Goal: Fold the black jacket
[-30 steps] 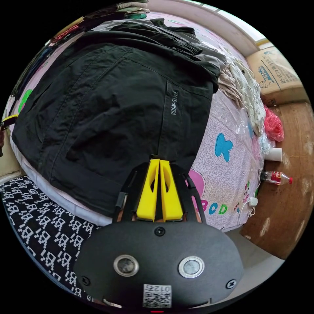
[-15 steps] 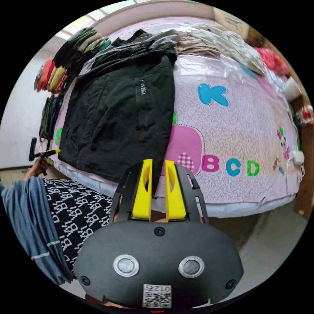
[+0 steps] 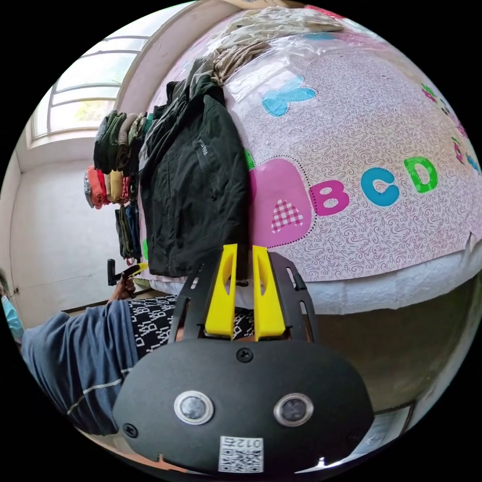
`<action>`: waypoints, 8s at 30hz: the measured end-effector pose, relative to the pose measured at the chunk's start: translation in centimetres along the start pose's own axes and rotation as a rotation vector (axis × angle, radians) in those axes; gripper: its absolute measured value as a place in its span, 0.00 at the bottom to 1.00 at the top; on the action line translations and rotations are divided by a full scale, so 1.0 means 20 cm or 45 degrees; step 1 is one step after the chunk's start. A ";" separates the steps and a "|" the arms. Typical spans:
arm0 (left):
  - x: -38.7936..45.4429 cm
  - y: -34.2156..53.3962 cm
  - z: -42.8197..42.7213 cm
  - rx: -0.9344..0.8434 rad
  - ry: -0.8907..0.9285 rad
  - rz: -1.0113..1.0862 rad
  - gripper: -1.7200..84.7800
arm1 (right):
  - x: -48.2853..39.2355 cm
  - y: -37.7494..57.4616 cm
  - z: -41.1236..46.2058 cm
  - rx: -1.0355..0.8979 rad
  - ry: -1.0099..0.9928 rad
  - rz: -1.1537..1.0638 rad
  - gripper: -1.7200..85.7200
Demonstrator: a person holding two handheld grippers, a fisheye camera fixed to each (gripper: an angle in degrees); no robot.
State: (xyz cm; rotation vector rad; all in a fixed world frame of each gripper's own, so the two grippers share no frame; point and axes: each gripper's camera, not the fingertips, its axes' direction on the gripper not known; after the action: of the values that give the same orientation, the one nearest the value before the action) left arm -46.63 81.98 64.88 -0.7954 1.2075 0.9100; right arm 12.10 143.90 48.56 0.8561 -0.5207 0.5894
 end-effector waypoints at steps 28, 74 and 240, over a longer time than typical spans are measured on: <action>0.00 0.00 -0.04 -0.172 0.242 -0.013 0.05 | 0.39 -0.03 -0.39 -0.179 -0.185 -0.042 0.16; 0.14 0.45 -1.30 0.369 1.242 0.315 0.03 | 0.40 0.11 -1.09 0.185 -1.023 -0.201 0.03; 2.36 -2.90 1.17 -0.717 -0.189 1.897 0.14 | -0.89 -0.77 2.53 0.311 0.904 -1.648 0.04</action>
State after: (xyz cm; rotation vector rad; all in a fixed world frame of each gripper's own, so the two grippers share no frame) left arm 20.68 85.09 24.71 -0.0798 1.3337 2.5384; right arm -0.01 90.07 56.83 0.9486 0.7661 -0.2777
